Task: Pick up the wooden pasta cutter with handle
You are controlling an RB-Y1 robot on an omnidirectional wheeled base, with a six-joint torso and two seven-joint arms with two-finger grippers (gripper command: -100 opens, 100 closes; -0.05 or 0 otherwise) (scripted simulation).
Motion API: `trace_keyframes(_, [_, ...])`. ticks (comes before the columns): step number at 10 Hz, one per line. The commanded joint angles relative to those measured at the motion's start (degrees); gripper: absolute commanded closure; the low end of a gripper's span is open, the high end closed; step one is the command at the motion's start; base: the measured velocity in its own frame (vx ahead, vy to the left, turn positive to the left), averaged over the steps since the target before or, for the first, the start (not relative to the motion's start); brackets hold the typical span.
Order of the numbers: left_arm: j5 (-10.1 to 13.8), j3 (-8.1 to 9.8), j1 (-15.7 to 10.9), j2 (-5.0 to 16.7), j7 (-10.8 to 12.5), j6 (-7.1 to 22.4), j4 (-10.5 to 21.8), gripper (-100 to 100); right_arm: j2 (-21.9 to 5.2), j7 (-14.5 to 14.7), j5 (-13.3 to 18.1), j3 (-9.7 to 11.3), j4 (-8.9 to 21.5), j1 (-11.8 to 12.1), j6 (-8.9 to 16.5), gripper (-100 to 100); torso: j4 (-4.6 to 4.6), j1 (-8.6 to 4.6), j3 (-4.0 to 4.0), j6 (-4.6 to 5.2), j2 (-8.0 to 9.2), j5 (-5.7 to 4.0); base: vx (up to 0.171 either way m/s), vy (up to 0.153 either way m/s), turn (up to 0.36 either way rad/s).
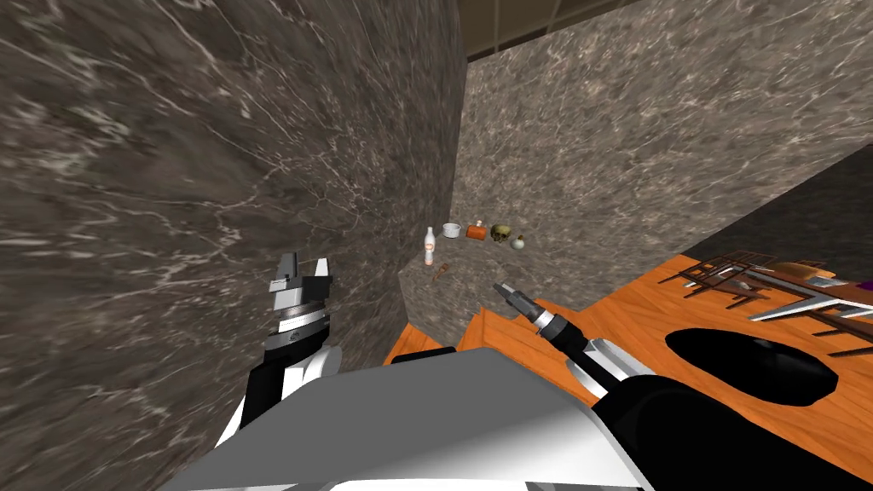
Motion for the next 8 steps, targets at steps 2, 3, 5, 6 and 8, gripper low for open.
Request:
trace_keyframes(2, [0.0, 0.0, 0.01, 0.0, 0.0, 0.0, 0.0, 0, -4.21, -0.96, 3.31, -2.07, 1.64, 2.0, -0.22, -100, -0.02, 0.16, -0.06, 0.02, -0.11, 0.03, -0.019, -0.021, 0.111])
trace_keyframes(3, [0.0, 0.0, 0.0, 0.0, 0.0, 0.0, 0.0, 0, -5.52, -0.96, 3.58, -2.07, 1.64, 2.0, -0.22, -100, -0.03, 0.1, -0.05, -0.02, -0.07, 0.04, -0.043, -0.052, 0.165])
trace_keyframes(5, [0.0, 0.0, 0.01, 0.0, 0.0, 0.0, 0.0, 0, -8.57, -1.82, 6.33, -4.03, 3.1, 3.96, -0.45, -100, -0.03, 0.16, -0.08, 0.02, -0.14, 0.03, -0.02, -0.021, 0.156])
trace_keyframes(6, [0.0, -0.01, -0.01, 0.0, 0.0, 0.0, 0.0, 0, -10.0, -1.82, 6.57, -4.03, 3.1, 3.96, -0.45, -100, -0.03, 0.1, -0.07, -0.04, -0.1, 0.04, -0.036, -0.043, 0.164])
trace_keyframes(8, [0.0, 0.0, 0.01, 0.0, 0.0, 0.0, 0.0, 0, -13.1, -2.72, 9.28, -6.05, 4.62, 5.99, -0.7, -100, -0.03, 0.17, -0.09, 0.02, -0.16, 0.03, -0.022, -0.025, 0.127])
